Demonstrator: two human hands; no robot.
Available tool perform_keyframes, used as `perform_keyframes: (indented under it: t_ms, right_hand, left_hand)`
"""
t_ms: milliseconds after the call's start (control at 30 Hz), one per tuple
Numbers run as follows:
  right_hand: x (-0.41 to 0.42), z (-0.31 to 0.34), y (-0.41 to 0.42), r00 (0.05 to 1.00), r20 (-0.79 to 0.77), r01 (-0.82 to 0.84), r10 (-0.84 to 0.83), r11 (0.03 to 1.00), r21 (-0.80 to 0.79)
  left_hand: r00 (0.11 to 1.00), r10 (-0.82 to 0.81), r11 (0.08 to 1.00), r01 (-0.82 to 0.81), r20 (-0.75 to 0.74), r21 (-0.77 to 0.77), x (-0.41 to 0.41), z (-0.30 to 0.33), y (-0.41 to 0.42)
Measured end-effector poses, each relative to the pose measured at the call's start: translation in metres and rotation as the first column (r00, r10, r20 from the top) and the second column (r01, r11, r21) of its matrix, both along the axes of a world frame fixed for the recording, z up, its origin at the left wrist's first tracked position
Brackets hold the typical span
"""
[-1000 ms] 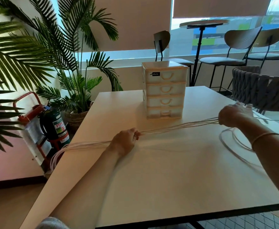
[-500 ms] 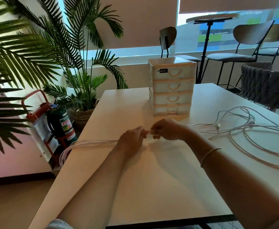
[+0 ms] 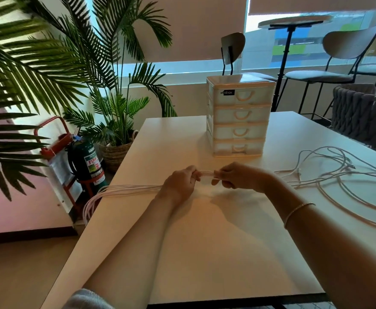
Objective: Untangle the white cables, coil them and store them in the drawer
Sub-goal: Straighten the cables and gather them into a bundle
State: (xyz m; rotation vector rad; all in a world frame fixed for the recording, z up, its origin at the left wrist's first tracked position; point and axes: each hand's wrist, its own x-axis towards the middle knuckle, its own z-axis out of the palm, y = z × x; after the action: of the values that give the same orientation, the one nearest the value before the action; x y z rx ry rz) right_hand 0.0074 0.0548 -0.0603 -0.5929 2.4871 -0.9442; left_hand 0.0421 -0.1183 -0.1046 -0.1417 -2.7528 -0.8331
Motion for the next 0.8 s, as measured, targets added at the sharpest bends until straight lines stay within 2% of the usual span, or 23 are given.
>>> perform_keyframes:
  t_ms: [100, 233, 333, 433, 500, 567, 700, 800]
  right_hand:
    - [0.000, -0.007, 0.000, 0.988, -0.148, 0.033, -0.039, 0.999, -0.043]
    - [-0.007, -0.014, -0.003, 0.917, -0.369, 0.106, -0.154, 0.984, -0.147]
    - [-0.006, -0.015, 0.001, 0.939, -0.313, 0.081, -0.139, 0.978, -0.191]
    - [-0.002, -0.013, 0.005, 0.971, -0.235, -0.036, 0.039, 0.999, 0.016]
    - [-0.001, -0.010, 0.008, 0.977, -0.189, -0.085, 0.102, 0.992, 0.095]
    - [-0.004, -0.008, 0.007, 0.978, -0.200, -0.051, 0.066, 0.995, 0.082]
    - [-0.009, -0.010, 0.000, 0.951, -0.291, 0.087, -0.105, 0.994, -0.073]
    - [-0.001, -0.008, -0.001, 0.969, -0.239, -0.045, 0.064, 0.995, 0.085]
  left_hand:
    - [0.999, -0.035, 0.999, 0.034, 0.037, 0.008, -0.001, 0.001, 0.000]
    - [0.989, -0.108, 0.994, 0.109, 0.097, -0.009, 0.004, 0.003, 0.005]
    - [0.994, -0.074, 0.996, 0.077, 0.086, -0.040, 0.004, 0.002, 0.005]
    - [0.997, -0.027, 0.999, 0.029, 0.074, -0.030, -0.002, -0.001, 0.001]
    - [0.997, -0.021, 0.999, 0.023, 0.076, -0.025, -0.002, -0.001, 0.002]
    - [0.997, -0.033, 0.999, 0.035, 0.063, -0.021, -0.002, 0.001, 0.004]
    - [0.993, -0.087, 0.996, 0.088, 0.078, -0.001, 0.000, 0.001, 0.001]
    - [0.997, -0.042, 0.999, 0.040, 0.057, 0.036, -0.004, -0.003, -0.004]
